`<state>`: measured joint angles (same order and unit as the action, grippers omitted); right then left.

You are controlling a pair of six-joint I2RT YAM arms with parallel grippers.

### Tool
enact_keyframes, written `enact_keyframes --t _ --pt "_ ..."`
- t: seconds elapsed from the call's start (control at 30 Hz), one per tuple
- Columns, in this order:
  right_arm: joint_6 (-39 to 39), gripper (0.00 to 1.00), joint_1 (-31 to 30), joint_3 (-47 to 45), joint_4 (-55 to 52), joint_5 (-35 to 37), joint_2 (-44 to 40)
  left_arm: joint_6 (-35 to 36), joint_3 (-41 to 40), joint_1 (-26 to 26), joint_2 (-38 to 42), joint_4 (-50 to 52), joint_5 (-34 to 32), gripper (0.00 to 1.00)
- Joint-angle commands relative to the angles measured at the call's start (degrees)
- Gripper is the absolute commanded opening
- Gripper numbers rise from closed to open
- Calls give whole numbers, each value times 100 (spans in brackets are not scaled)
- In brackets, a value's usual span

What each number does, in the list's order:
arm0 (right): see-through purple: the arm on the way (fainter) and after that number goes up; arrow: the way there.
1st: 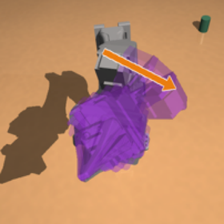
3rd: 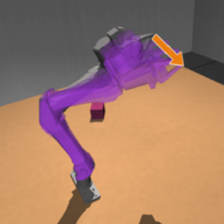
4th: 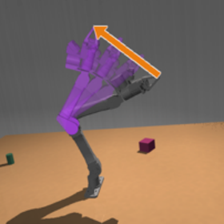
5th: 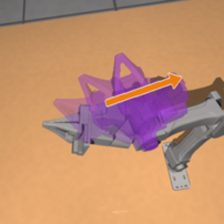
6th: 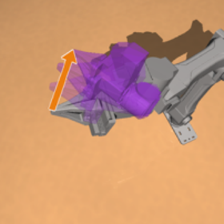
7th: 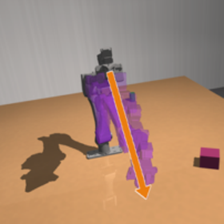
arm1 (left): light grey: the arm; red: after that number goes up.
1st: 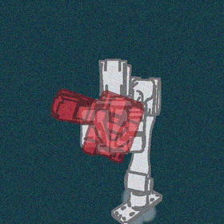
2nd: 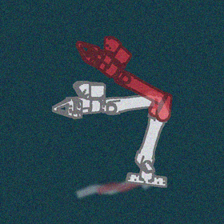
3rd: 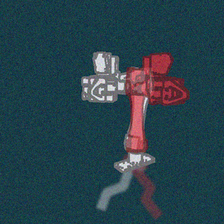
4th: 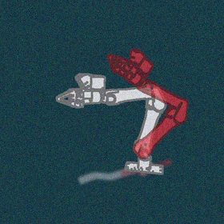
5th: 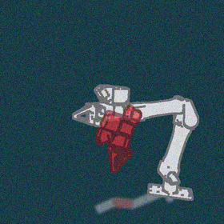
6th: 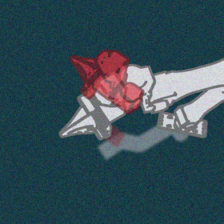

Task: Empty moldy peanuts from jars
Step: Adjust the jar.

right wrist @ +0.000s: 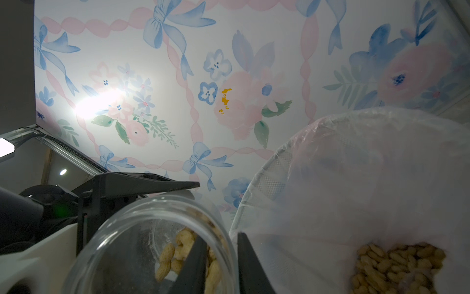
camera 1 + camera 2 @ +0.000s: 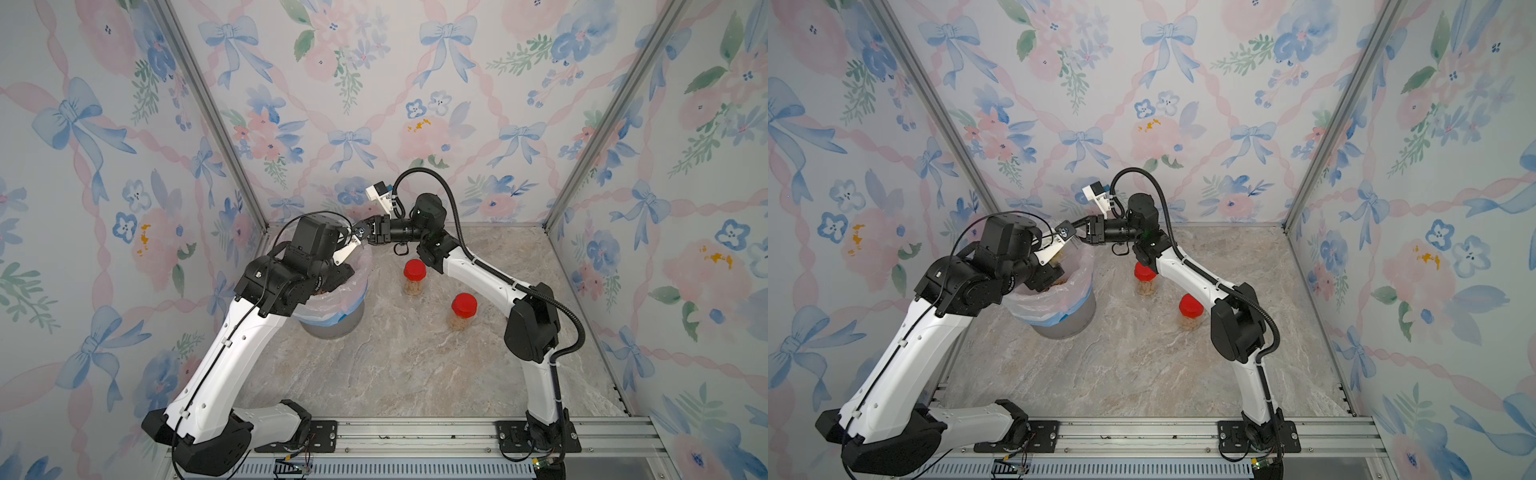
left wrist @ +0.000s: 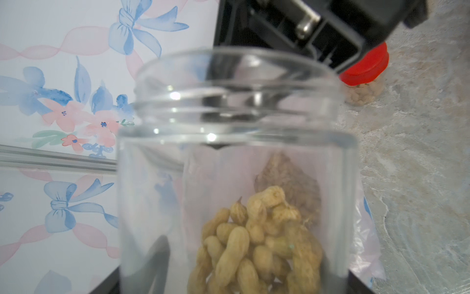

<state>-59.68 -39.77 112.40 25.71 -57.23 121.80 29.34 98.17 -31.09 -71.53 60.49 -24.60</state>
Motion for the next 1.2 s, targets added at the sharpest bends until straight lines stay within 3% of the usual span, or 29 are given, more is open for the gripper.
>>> enact_keyframes --t 0.0,0.1,0.3,0.6,0.77,0.9,1.07,1.17 --pt "-438 22 -122 65 368 -220 271 -166 144 -35 260 -1168 -152 29" --pt "-845 22 -124 65 882 -303 348 -148 73 -27 258 -1203 -223 29" --pt "-932 21 -127 90 999 -350 413 -148 68 -29 269 -1229 -289 32" --pt "-975 22 -121 80 1150 -402 402 -159 -18 -29 262 -1231 -277 14" --pt "-1010 25 -119 95 1259 -474 389 -124 -218 -30 292 -1232 -307 8" --pt "-1097 36 -86 145 1298 -457 413 -106 -333 -24 356 -1233 -357 7" --pt "-1381 59 54 210 1591 -325 465 -113 -331 -30 472 -1221 -414 7" --pt "-1433 61 101 270 1565 -275 493 -120 -357 -29 525 -1214 -435 7"
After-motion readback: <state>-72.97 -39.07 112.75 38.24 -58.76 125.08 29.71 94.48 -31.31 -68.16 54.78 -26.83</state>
